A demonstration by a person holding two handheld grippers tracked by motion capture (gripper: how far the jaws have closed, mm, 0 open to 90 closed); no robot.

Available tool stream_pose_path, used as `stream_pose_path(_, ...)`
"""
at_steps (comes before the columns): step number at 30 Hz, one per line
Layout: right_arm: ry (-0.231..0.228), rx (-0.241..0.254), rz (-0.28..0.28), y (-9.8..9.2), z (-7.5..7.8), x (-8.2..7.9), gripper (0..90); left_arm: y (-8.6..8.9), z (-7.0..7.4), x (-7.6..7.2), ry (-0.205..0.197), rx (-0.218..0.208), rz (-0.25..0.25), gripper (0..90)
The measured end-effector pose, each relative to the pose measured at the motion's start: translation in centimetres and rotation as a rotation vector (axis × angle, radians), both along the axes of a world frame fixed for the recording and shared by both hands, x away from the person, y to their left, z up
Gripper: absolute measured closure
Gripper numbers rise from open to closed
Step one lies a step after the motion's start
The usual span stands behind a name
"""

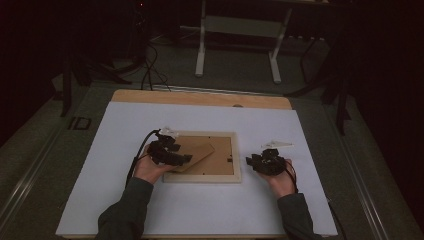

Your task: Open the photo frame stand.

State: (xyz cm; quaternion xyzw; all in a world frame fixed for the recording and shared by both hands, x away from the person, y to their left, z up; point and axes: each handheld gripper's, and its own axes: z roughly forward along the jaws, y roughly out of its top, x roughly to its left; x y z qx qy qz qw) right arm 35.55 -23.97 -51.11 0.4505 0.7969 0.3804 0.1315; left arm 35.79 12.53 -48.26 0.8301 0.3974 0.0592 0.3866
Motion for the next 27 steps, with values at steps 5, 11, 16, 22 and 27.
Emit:
stream_pose_path(5,0.004,-0.004,0.002,0.1,-0.1,0.0,64.8,-0.3,-0.5,0.4,0.024,0.006,-0.025,29.8)
stream_pose_path(11,0.008,-0.003,-0.003,0.0,-0.2,0.0,64.7,-1.1,-0.7,0.5,0.036,0.042,-0.058,31.9)
stream_pose_path(16,0.007,0.000,-0.004,-0.1,-0.1,-0.1,64.4,-1.8,-1.1,0.5,0.043,0.082,-0.072,34.7)
stream_pose_path(22,0.007,0.004,-0.005,-0.1,-0.1,-0.2,64.2,-2.4,-1.8,0.7,0.060,0.115,-0.073,35.0)
stream_pose_path(27,0.010,0.005,-0.005,0.0,-0.1,-0.1,64.0,-2.5,-2.0,0.9,0.071,0.108,-0.068,35.3)
